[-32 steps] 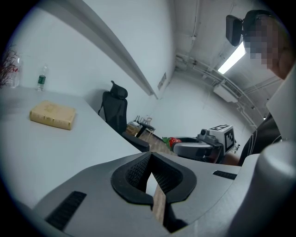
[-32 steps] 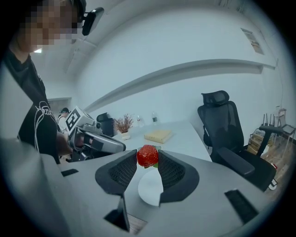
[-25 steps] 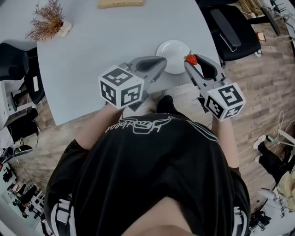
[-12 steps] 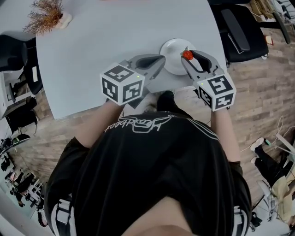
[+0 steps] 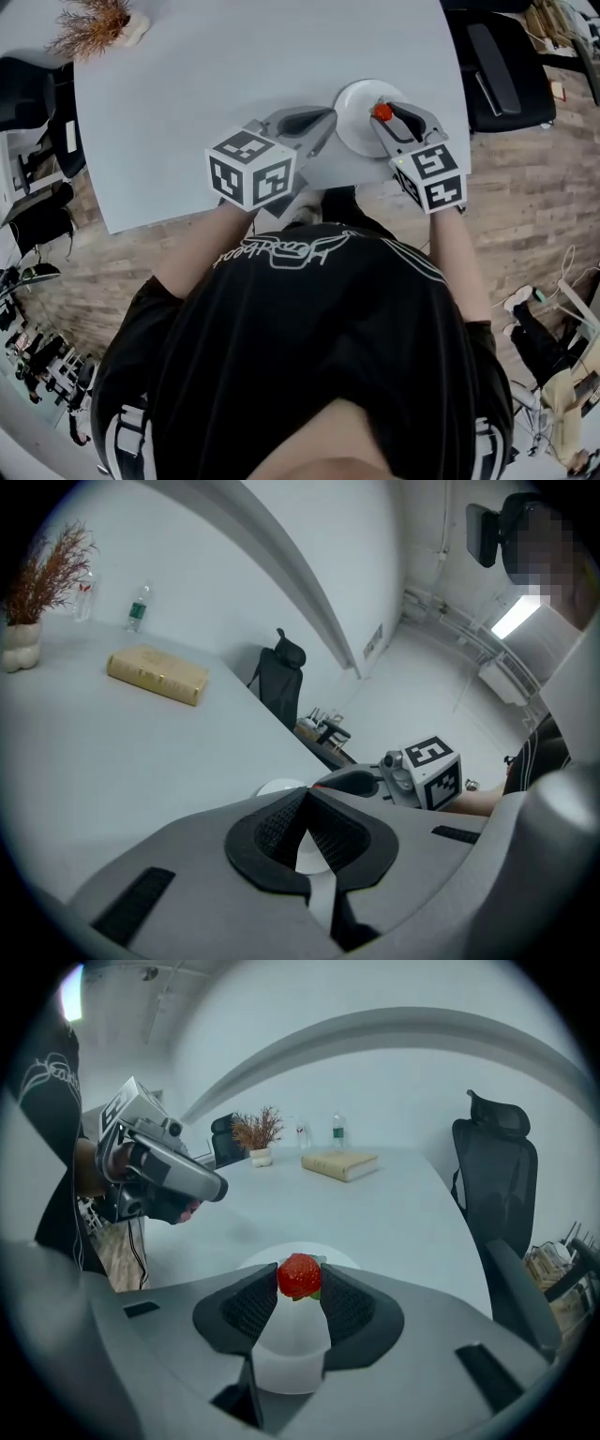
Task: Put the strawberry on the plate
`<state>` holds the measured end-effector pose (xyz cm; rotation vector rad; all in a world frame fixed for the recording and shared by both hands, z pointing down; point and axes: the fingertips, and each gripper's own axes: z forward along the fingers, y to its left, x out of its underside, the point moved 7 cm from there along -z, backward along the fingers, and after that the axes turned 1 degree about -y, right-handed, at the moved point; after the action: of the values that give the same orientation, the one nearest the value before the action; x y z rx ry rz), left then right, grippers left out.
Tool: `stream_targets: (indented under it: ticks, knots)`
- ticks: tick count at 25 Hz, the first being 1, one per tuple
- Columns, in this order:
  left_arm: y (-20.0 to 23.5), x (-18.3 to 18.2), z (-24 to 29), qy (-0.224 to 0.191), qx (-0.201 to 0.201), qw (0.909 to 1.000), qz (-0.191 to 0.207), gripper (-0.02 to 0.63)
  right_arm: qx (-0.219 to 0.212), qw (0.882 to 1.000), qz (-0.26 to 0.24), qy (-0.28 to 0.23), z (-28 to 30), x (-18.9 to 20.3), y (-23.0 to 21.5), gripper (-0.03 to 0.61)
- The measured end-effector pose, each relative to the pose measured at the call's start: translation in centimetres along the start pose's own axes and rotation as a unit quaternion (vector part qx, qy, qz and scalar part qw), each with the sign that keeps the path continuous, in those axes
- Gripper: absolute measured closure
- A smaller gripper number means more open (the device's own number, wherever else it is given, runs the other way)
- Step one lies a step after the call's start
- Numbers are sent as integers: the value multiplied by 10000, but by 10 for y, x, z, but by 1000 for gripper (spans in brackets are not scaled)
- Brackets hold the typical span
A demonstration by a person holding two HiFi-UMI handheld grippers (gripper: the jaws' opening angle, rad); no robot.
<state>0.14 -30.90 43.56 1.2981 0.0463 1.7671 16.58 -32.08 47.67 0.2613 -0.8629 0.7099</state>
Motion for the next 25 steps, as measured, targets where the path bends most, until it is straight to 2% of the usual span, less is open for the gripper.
stream_targets:
  ticks: [4,14,25]
  knots:
    - [5,-1,-3,-89,-77,9999,-121,607,-32,9995,31,316,12,8,-1,440]
    - [18,3,-7,-194,-278,9987,-373,607,-1,9959,-275,867,28,13,-4,440]
    - [24,6,-11,-225,-296,9980,-520,607,20,9951,-155,975,30,10,-3,440]
